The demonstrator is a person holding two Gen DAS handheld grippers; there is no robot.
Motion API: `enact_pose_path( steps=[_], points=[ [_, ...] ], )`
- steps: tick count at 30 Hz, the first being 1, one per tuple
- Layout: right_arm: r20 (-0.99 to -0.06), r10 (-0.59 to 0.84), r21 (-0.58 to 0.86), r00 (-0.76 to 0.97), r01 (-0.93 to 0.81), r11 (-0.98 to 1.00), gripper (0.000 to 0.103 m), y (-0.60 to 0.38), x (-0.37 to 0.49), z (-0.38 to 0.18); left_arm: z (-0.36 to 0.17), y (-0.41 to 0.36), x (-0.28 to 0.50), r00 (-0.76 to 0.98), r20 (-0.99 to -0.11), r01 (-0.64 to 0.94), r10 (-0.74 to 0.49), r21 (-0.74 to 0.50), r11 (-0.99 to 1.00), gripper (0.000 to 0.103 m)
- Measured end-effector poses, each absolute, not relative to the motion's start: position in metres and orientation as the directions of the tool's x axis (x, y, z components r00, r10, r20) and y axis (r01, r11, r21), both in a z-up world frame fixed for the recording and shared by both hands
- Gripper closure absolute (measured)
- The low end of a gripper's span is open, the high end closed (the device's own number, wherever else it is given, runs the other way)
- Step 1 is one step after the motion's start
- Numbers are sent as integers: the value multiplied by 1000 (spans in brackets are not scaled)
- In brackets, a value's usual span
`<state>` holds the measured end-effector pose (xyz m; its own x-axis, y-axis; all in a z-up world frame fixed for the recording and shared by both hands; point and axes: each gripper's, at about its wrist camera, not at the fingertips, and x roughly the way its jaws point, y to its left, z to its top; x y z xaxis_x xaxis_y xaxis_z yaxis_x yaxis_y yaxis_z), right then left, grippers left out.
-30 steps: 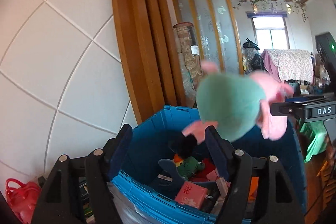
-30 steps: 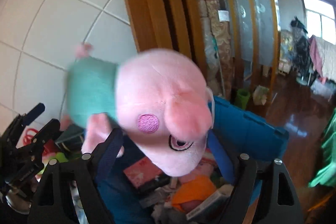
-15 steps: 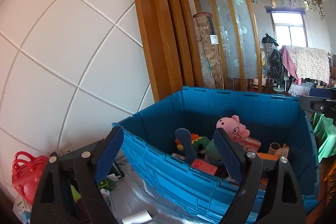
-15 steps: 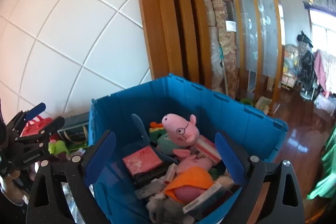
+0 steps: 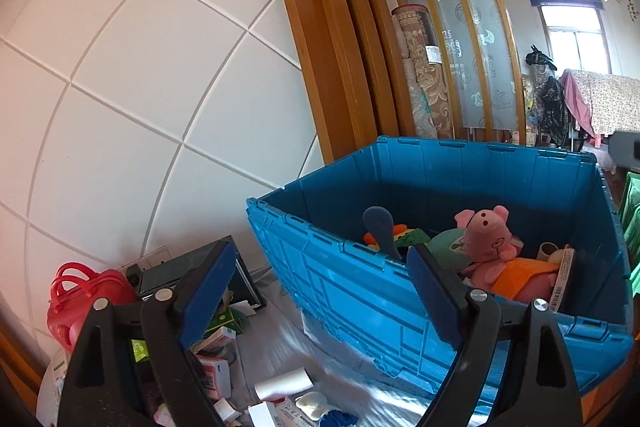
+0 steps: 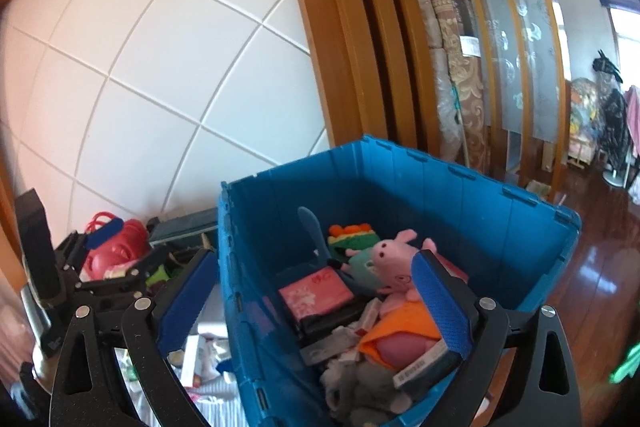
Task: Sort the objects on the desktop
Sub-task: 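Move both tools back toward the pile on the bed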
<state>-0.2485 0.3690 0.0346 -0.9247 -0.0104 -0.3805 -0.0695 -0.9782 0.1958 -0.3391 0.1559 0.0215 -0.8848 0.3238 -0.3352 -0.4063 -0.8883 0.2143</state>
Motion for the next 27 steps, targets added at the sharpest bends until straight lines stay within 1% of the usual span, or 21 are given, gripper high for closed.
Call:
enact_pose_path(
  steps=[4,10,17,19,24,27],
  points=[
    [-333,-41,171,-942,-17,-985,1,348,-248,51,17,135,-336,-895,-341,-371,287,212,-904,15],
    [-320,-148,122,-936,114,-986,1,290,-258,65,13,81,-334,-924,-331,-275,189,237,-932,15],
    [-345,-253,138,-904,218,-966,1,221,-275,61,0,-6,-325,-937,-345,-153,51,277,-949,15],
    [-350,-273,136,-896,239,-961,1,201,-275,56,-8,-39,-317,-940,-341,-97,-9,292,-952,15],
    [-397,-300,142,-868,265,-954,0,155,-283,32,-32,-127,-303,-914,-387,25,-124,249,-968,15],
    [-427,-309,139,-850,276,-951,0,132,-287,14,-48,-166,-296,-893,-410,76,-184,266,-961,15]
  ],
)
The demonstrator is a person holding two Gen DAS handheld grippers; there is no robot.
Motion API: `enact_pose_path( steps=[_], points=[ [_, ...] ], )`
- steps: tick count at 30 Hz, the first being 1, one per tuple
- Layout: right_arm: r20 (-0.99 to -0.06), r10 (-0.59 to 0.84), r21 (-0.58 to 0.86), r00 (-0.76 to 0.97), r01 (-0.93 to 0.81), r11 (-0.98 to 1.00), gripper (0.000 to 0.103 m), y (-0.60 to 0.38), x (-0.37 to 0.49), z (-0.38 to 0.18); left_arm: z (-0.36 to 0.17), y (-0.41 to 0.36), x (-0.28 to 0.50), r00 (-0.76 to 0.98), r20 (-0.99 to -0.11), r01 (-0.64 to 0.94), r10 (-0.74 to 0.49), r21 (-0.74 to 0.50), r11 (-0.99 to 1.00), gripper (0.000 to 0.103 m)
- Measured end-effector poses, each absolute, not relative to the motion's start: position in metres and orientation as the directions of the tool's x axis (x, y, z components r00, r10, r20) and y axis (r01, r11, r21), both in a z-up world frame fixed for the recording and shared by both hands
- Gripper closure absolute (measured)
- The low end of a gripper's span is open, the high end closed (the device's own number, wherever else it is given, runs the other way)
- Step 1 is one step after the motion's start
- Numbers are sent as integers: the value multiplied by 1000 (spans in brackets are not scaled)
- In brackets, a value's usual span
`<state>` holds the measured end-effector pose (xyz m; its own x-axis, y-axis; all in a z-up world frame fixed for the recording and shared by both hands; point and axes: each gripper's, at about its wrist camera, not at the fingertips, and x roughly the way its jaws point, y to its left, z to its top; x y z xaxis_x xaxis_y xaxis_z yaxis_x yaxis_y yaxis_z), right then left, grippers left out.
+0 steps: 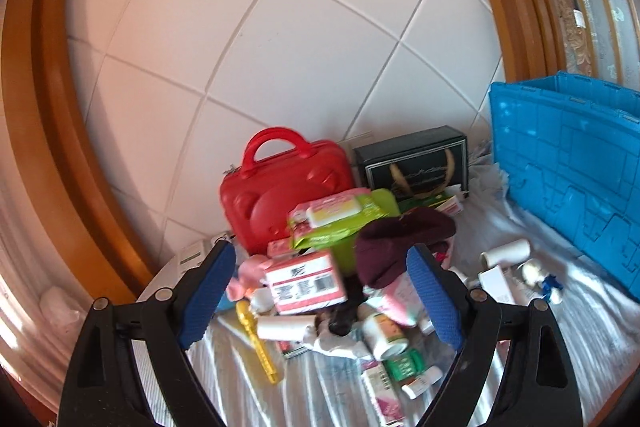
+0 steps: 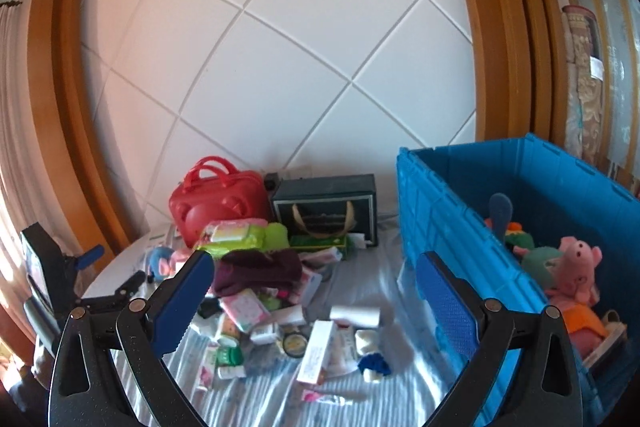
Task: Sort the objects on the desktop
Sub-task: 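Move both tools back toward the pile on the bed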
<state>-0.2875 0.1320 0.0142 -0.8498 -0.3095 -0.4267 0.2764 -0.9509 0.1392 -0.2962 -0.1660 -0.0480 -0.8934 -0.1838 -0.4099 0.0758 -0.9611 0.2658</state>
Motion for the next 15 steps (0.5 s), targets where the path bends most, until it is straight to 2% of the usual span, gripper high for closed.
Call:
enact_pose_path(
  steps=[6,10,15],
  points=[
    [-451,-374,145,-810,347,-927,0,98,-301,-30,-78,-209,-298,-852,-478,110,-214,236,-966,15],
    [-514,-400,177,-759,362,-915,0,79,-335,-63,-95,-206,-319,-842,-511,69,-170,211,-975,15],
    [-621,-361,129,-696,364,-923,1,57,-389,-105,-112,-186,-354,-833,-542,6,-115,199,-980,15]
  ],
)
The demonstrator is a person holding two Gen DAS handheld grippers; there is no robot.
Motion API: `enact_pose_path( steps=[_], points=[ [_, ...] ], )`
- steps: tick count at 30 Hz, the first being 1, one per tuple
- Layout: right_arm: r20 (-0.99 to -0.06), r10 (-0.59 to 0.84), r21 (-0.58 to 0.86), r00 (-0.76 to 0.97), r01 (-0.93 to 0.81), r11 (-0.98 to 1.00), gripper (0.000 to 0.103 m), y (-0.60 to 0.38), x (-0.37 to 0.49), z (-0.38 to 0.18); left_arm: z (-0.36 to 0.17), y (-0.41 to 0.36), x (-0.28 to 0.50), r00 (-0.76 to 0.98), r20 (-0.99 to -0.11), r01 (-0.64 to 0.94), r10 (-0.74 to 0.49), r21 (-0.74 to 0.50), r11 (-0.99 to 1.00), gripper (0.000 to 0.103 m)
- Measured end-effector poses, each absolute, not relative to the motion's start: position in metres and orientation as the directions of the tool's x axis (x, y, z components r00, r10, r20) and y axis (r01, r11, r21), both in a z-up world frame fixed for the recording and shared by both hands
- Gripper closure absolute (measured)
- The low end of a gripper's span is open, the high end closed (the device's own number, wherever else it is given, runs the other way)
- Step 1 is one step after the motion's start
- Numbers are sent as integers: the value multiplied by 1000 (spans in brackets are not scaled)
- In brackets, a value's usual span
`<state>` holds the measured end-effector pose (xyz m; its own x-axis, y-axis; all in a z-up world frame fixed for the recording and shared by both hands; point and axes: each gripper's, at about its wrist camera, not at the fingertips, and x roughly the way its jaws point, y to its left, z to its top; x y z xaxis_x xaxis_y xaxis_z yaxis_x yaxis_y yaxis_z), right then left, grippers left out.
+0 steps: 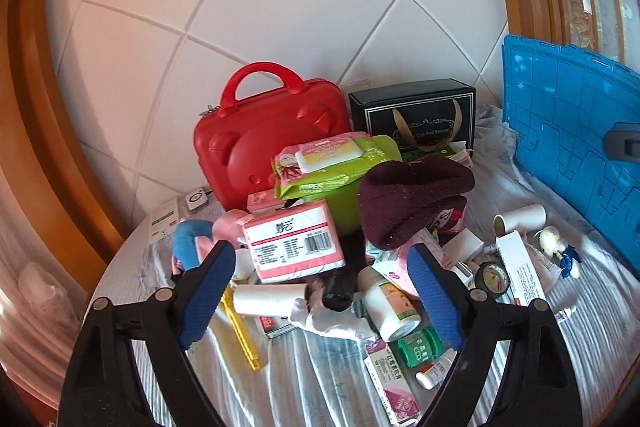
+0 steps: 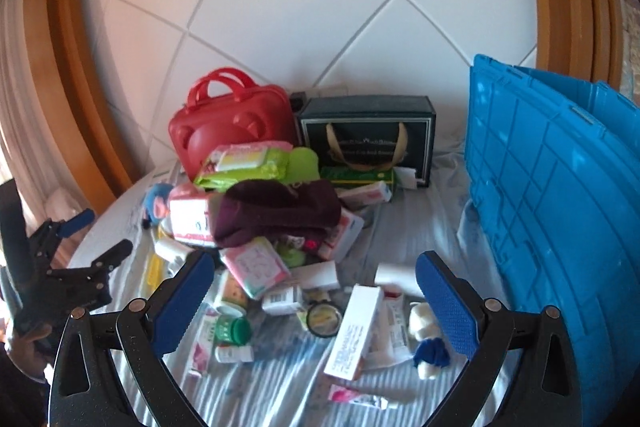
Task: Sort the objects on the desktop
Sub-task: 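Move both tools back toward the pile on the bed, then grasp the maroon knit hat with both tools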
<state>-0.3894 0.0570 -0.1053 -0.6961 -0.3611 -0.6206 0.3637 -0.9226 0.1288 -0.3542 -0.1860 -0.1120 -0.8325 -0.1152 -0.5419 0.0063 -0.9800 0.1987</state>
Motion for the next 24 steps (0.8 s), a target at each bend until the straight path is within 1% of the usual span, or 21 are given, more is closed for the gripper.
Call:
enact_pose_path(
  steps=[5,9,14,15,16,17,18,19,22,24],
  points=[
    [-671,-343,122,-658,358,-926,1,49,-442,-134,-129,-169,-395,-819,-569,-45,-76,195,-980,15],
    [-678,-383,162,-627,381,-910,1,41,-481,-153,-143,-158,-425,-805,-591,-91,-45,199,-976,15],
    [-703,-418,212,-576,392,-895,1,28,-527,-179,-161,-149,-457,-782,-624,-151,15,167,-974,15],
    [-709,-422,221,-564,391,-893,4,26,-537,-185,-163,-148,-462,-779,-626,-162,25,162,-973,15],
    [-718,-427,234,-550,388,-892,9,25,-547,-191,-166,-146,-467,-777,-628,-170,33,159,-972,15],
    [-723,-435,246,-537,388,-888,12,24,-556,-197,-169,-145,-472,-774,-632,-179,42,154,-972,15],
    [-732,-440,258,-520,386,-885,18,23,-565,-203,-172,-144,-477,-769,-637,-187,51,148,-971,15],
    [-739,-446,270,-506,384,-883,22,22,-573,-210,-175,-143,-482,-764,-643,-192,57,142,-971,15],
    [-747,-467,300,-473,388,-872,26,19,-591,-225,-184,-141,-493,-755,-651,-210,82,122,-970,15],
    [-761,-461,294,-457,392,-872,27,14,-599,-232,-190,-140,-499,-750,-654,-219,96,110,-970,15]
  ],
)
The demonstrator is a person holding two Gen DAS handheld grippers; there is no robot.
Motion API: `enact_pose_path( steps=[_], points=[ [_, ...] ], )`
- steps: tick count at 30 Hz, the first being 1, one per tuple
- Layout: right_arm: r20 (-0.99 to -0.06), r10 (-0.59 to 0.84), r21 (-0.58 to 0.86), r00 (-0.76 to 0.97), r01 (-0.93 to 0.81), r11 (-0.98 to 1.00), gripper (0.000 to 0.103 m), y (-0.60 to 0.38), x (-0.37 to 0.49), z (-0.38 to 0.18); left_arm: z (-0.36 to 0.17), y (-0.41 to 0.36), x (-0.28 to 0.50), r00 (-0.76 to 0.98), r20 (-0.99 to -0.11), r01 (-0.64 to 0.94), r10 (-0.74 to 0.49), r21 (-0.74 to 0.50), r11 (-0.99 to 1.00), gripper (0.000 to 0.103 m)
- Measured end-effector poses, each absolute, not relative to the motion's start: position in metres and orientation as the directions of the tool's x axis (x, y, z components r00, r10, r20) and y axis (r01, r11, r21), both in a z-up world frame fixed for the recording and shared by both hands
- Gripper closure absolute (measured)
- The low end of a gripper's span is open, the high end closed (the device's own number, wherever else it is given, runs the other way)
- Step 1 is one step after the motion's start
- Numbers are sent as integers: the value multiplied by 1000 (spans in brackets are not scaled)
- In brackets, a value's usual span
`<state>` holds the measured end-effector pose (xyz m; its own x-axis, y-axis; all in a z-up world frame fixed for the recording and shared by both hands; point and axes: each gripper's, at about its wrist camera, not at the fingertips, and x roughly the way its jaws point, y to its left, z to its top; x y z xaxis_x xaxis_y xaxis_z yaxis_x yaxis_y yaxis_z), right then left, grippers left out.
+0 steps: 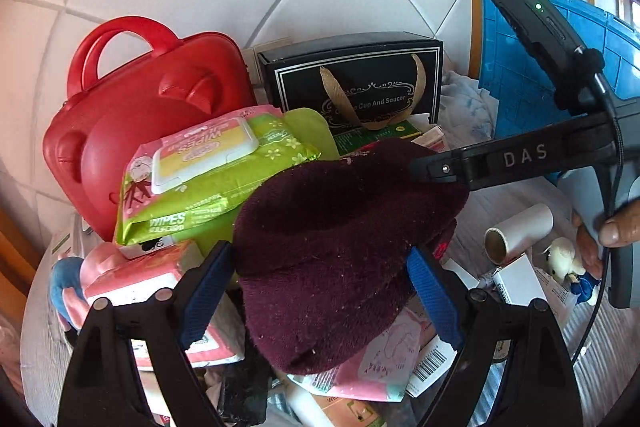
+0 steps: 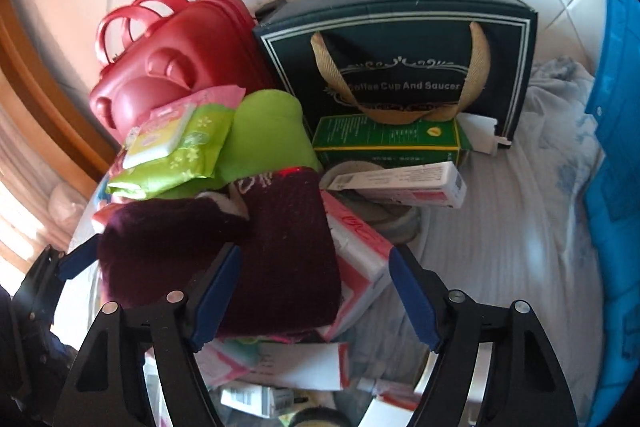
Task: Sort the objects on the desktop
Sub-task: 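Grasp the maroon knit hat with both tools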
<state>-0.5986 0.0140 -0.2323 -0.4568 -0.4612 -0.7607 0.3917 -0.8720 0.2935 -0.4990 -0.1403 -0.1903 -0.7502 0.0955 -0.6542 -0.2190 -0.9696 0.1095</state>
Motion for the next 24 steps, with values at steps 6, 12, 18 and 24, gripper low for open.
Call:
enact_pose_path(
  steps=[6,12,18,24],
  points=[
    [-785,-461,250,-414,469,-847,71,-9,-606,-247,-203,-147,-517,-704,-688,-256,176,15,-967,57],
    [-773,-455,193,-442,519,-833,94,-18,-581,-237,-193,-150,-508,-695,-689,-285,204,4,-958,87],
    [-710,-470,152,-525,537,-830,94,-10,-539,-188,-160,-151,-478,-736,-637,-315,227,25,-949,89],
    [-637,-486,148,-599,524,-839,94,8,-501,-126,-110,-144,-443,-780,-571,-350,256,59,-935,89]
  ],
)
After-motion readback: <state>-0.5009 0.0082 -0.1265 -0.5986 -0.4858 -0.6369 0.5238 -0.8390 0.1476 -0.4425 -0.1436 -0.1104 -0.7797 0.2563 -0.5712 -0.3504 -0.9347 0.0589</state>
